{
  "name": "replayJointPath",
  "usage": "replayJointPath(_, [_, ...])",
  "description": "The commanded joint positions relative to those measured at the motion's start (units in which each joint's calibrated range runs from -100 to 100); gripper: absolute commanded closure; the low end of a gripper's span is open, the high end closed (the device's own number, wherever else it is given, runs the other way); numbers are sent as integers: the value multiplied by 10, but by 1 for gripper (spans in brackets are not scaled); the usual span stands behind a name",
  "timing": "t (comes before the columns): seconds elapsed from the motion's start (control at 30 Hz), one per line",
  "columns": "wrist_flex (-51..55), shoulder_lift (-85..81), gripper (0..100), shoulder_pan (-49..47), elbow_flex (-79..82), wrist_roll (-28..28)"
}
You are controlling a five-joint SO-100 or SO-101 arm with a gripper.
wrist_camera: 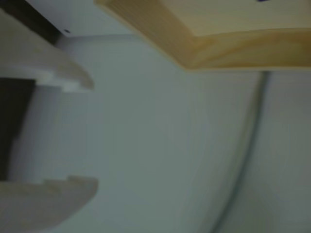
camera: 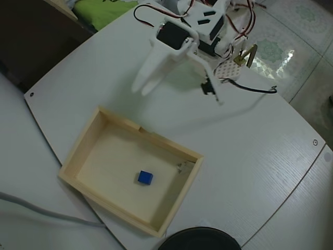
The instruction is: Pick up the small blue cube and put it into the box
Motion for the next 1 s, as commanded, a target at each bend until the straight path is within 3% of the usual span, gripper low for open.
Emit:
replayJointPath(0.0, [-12,-42,82,19,43,1])
replayJointPath(0.4, [-12,-156,82,38,251,1])
replayJointPath(0.8, [-10,-157,83,39,329,-3])
replayJointPath(0.97, [-15,-157,99,39,329,-3])
